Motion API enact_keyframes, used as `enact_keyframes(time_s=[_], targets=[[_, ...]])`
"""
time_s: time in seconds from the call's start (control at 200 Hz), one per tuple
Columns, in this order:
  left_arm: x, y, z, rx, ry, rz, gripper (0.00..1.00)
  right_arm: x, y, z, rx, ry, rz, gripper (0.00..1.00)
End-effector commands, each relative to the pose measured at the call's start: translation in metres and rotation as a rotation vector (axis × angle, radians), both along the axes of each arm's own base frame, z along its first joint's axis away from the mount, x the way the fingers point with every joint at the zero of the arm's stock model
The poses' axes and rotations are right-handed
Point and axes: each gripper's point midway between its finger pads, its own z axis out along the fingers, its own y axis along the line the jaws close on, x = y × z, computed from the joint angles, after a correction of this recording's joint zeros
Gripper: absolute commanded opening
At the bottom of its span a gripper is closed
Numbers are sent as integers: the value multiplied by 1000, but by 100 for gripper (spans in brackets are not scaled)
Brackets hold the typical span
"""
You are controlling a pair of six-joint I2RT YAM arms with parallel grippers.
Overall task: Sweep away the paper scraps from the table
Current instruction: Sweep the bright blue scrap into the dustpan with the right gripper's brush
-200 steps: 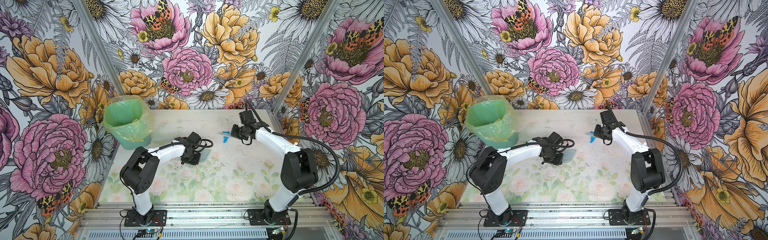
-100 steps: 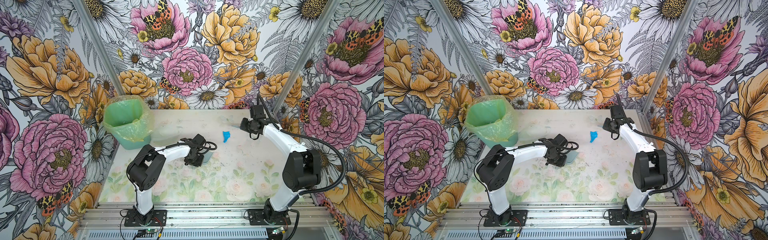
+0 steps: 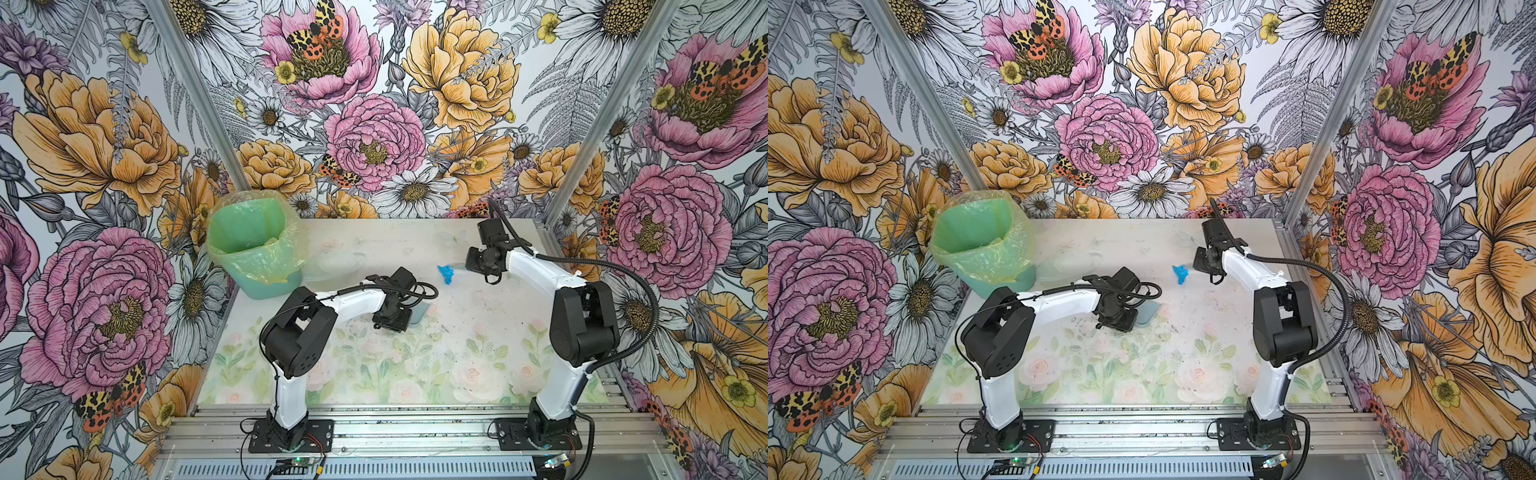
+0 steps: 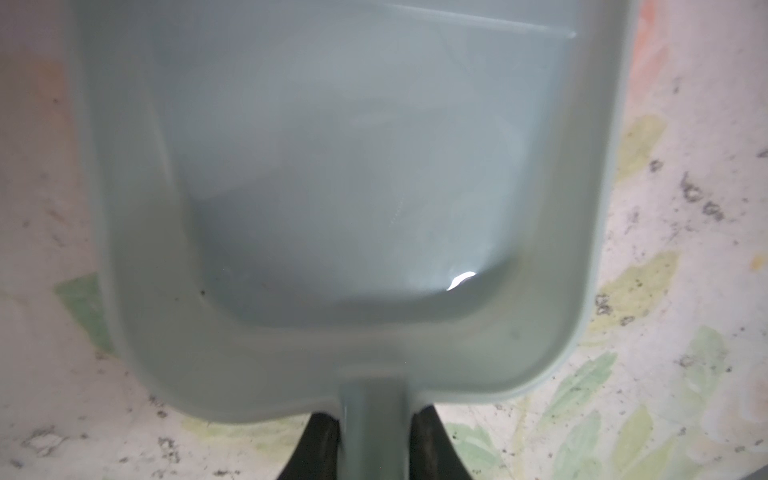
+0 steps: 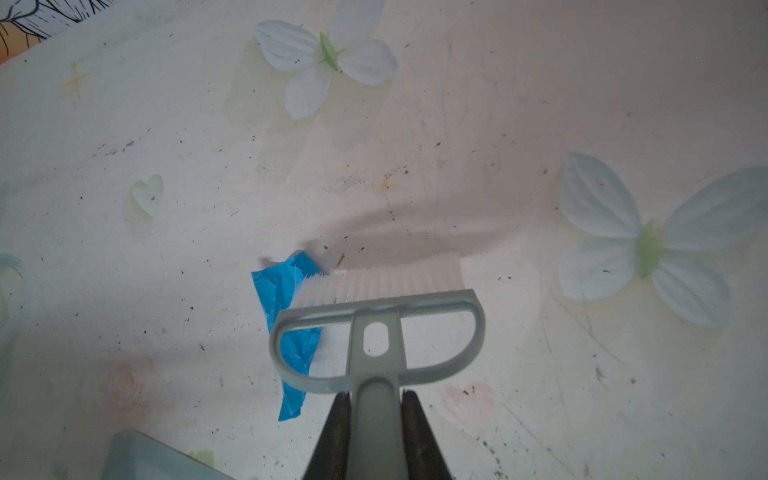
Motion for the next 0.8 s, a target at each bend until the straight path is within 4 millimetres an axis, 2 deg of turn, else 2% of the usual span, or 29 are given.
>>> enact_keyframes(time_s=[0.0,0.225,0.39,0.575,0.796], targets=[[1,-4,-5,10,3,1,0,-6,15,1,13,-2,47,0],[1,-7,-6,10,2,-9,0,-29,46,-7,39,32,124,0],[0,-10,-8,9,7,-16,0,-41,64,-1,63,27,167,0],[0,-10,-9,14,9,-15,0,-56,79,2,73,29,210,0],[3,-11,-8,14,1,-12,0,-83,92,-5,88,65,253,0]])
